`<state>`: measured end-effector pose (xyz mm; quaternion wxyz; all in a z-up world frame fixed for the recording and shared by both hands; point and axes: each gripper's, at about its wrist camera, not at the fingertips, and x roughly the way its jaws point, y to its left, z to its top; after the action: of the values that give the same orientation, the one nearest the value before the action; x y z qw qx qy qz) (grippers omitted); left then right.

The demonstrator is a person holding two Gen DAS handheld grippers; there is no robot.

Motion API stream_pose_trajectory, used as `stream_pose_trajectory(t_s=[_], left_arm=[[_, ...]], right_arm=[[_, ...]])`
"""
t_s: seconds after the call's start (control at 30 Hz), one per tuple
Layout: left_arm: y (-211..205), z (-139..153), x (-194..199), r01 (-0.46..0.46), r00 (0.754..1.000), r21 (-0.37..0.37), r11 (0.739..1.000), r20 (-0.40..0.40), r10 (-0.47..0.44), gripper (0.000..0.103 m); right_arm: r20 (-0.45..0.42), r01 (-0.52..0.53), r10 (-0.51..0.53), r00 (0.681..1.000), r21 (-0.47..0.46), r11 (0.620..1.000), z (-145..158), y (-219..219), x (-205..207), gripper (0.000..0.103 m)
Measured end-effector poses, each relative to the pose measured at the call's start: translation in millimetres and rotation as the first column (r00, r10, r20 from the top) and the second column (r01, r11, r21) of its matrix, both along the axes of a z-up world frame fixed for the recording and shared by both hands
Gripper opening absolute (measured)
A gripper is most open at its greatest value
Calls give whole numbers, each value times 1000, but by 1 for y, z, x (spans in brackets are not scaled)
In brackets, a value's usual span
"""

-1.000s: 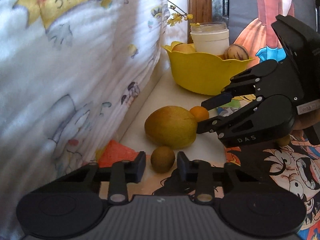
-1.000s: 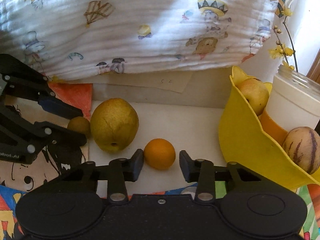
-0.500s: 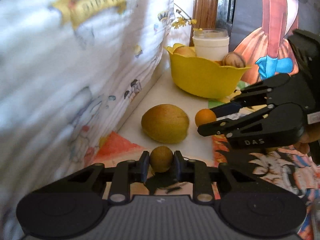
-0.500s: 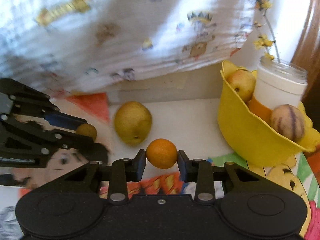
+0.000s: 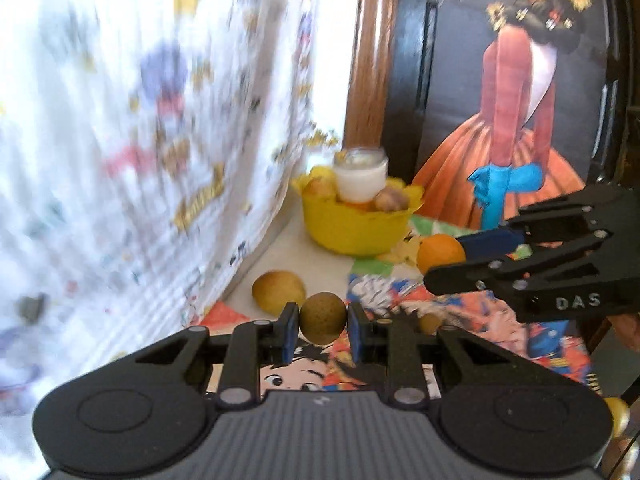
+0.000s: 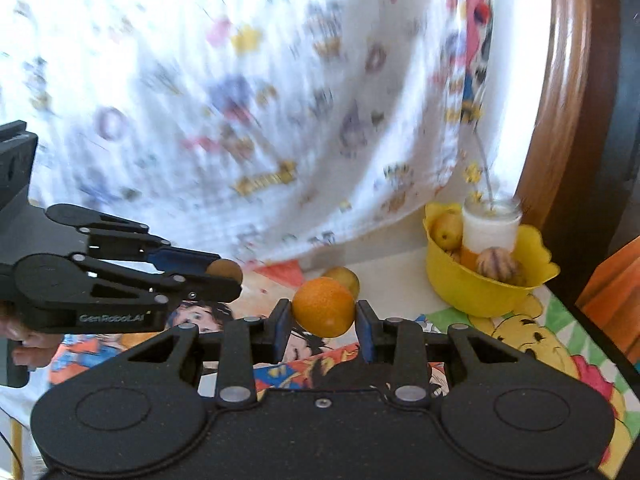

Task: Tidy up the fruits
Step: 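Carry the small brown fruit and the orange over the tray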

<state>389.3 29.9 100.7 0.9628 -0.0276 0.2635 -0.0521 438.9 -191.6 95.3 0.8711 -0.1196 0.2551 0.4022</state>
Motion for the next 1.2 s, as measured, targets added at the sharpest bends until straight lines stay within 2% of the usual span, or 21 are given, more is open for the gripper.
stream_pose_trajectory(t_s=[0.23, 0.37, 0.5, 0.7, 0.87, 1.2], left_arm=[[-30, 46, -63, 27, 997, 10, 1000, 70, -27, 28], [-47, 60, -95, 58, 994, 1, 998, 95, -57, 28], [-65, 61, -127, 102, 990, -9, 995, 103, -100, 28], [-85, 44, -159, 152, 986, -36, 988, 70, -149, 28], [-98, 14, -173, 172, 985, -59, 983, 17, -172, 28], [-114, -42, -175, 185, 979, -66, 981, -79, -190, 28]], right_arm=[[30, 5, -6, 1000, 33, 999, 32, -39, -82, 36], [39, 17, -19, 999, 47, 999, 36, -61, -127, 36], [34, 49, -51, 998, 59, 997, 33, -85, -170, 36], [18, 105, -106, 994, 57, 993, 4, -114, -221, 36], [12, 163, -164, 986, 51, 985, -32, -129, -249, 36], [-88, 206, -203, 975, 27, 978, -93, -138, -290, 36]])
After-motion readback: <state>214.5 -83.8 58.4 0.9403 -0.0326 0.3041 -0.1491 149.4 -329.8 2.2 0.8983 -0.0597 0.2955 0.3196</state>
